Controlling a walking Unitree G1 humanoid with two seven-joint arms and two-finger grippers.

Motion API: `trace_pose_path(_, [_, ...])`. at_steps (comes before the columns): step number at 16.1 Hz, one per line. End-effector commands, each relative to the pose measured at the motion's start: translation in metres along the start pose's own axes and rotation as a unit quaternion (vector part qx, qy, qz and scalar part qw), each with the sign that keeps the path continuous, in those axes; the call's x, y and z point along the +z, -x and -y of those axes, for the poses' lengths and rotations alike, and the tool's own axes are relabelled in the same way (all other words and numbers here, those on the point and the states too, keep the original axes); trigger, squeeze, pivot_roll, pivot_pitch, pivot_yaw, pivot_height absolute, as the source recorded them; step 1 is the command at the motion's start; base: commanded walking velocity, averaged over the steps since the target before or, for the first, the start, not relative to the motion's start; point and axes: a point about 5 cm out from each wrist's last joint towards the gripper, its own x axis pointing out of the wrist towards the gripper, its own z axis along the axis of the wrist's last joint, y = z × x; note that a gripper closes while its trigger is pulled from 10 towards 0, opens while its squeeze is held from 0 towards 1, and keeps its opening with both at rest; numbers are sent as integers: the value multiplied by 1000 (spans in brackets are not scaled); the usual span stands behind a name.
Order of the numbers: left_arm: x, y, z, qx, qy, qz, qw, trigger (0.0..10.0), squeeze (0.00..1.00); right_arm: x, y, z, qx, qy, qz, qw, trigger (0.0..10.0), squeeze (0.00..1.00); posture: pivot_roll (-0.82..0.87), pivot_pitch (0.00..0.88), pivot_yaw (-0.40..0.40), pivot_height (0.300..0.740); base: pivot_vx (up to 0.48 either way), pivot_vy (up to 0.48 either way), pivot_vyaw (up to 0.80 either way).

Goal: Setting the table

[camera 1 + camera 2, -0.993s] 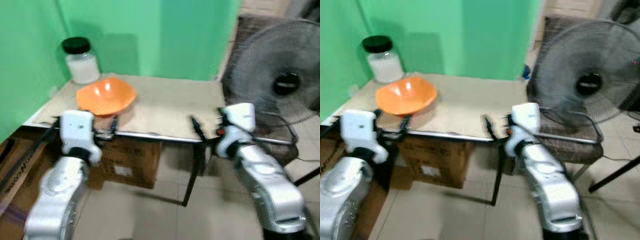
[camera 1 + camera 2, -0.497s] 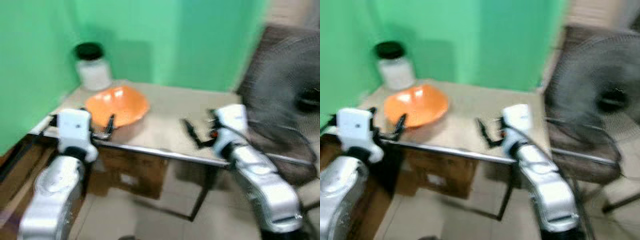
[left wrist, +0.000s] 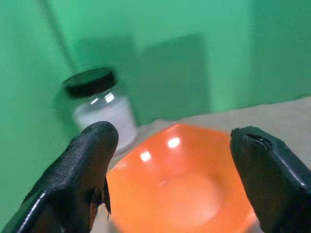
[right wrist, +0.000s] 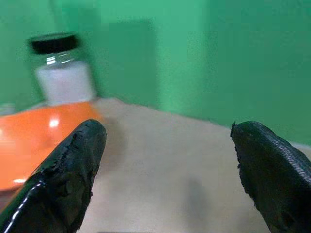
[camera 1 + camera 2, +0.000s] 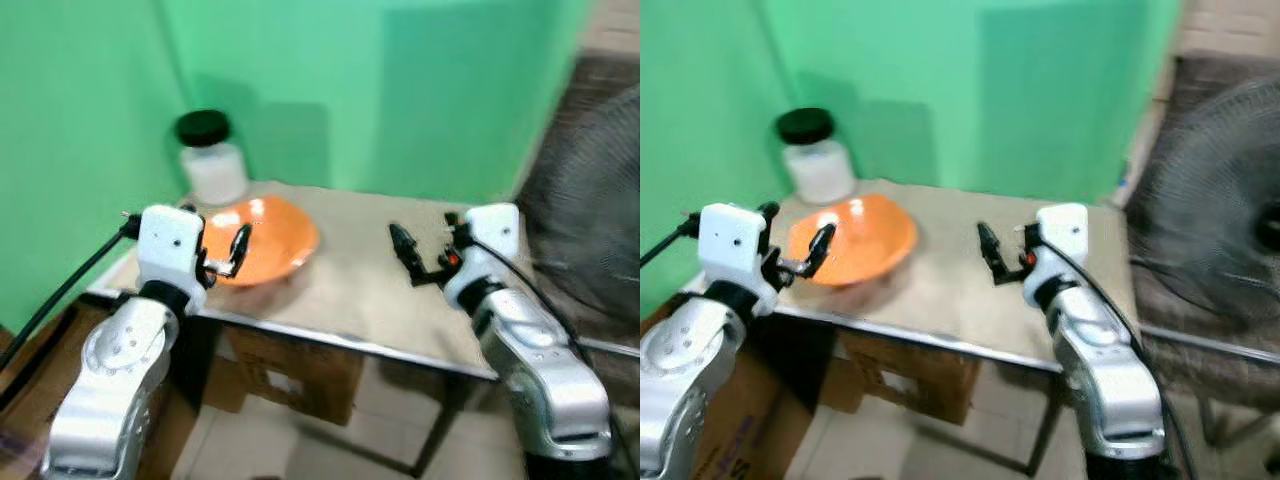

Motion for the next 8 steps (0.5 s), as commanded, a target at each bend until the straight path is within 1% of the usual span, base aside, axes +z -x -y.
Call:
trace_pose_path(1, [2,-1,0,-2,-5,0,1000,10000,0,3,-3,-2,9,-3,1,1000,10000,0,85,0,42,740,341,0,800])
trace_pose_path(3, [4,-4,-3,-7,-14,3,1000,10000,0,2,-4,-9,35,-8,-7,999,10000,0,88,0,46,740,343,0,800])
trace_pose_path(4, [4,-4,-3,-8,-14,3,1000,10000,0,1,-4,-10,41,-10,-7,999,10000,0,89,0,46,740,341,0,800])
trace_pose_path(5, [3,-3,-3,-10,-17,-1,1000,10000,0,0,-6,-12,55,-23,-13,998,10000,0,99,0,46,740,345,0,800])
trace_pose_path(7, [4,-1,-4,-9,-22,-4,1000,10000,0,-5,-12,-13,61,-84,-28,994,10000,0,119,0,48,740,339,0,0])
trace_pose_path(8, [4,0,-5,-13,-25,-7,1000,10000,0,-7,-17,-13,69,-91,-45,992,10000,0,118,0,52,740,334,0,0])
